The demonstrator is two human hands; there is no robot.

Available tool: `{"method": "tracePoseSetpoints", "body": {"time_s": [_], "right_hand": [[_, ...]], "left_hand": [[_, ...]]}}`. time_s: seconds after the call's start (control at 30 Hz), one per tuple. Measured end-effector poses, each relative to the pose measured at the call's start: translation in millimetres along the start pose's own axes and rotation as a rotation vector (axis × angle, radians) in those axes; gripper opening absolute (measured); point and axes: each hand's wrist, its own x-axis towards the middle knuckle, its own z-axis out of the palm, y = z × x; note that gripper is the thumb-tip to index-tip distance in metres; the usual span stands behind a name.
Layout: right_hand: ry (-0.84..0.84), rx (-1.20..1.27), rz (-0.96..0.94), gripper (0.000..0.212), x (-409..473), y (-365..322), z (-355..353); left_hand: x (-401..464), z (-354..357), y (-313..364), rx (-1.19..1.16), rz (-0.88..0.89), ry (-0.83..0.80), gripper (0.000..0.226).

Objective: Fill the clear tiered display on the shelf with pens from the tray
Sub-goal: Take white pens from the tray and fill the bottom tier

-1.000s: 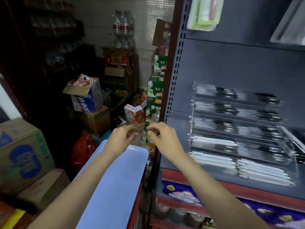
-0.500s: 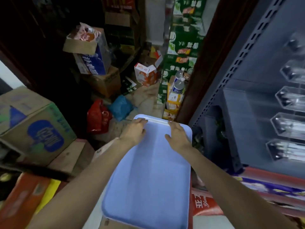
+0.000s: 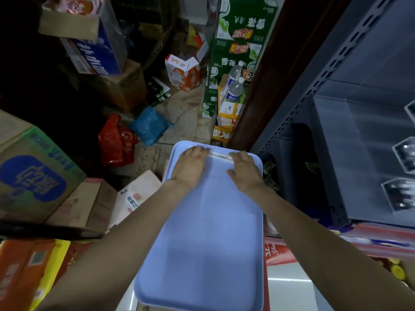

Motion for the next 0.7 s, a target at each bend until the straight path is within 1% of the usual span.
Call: {"method": "tracePoseSetpoints", "body": {"time_s": [0.13, 0.23, 0.33, 0.43, 0.53, 0.63, 0.7], "right_hand": [[-0.021, -0.088, 0.04, 0.035, -1.0, 1.7, 1.2], [-0.044, -0.084, 0.029, 0.03, -3.2, 4.9, 3.2], [-0.088, -0.06, -0.023, 0.025, -5.9, 7.3, 2.8], [-0.109, 0.085, -0.026, 0.014, -12.8, 12.8, 1.9], [-0.075, 0.275, -0.006, 0.006, -21.6, 17.5, -2.7], [-0.086, 0.341, -0.024, 0.012, -31.7, 20.5, -5.8], [-0.062, 0.391, -0.019, 0.008, -38.1, 21.5, -4.4]], "left_hand": [[4.3, -3.3, 1.8, 0.065, 0.013, 0.015, 0.04], [3.6, -6.7, 0.7, 0.112, 0.036, -0.025, 0.037], [0.3, -12.2, 1.2, 0.153, 0.08, -0.08, 0.033], [-3.9, -14.3, 1.4, 0.063, 0.114, -0.194, 0.023], [-15.2, -12.3, 3.3, -0.147, 0.099, -0.289, 0.018], [-29.5, -10.5, 11.1, -0.211, 0.061, -0.308, 0.018], [-38.1, -10.3, 13.8, -0.222, 0.014, -0.299, 0.016]]}}
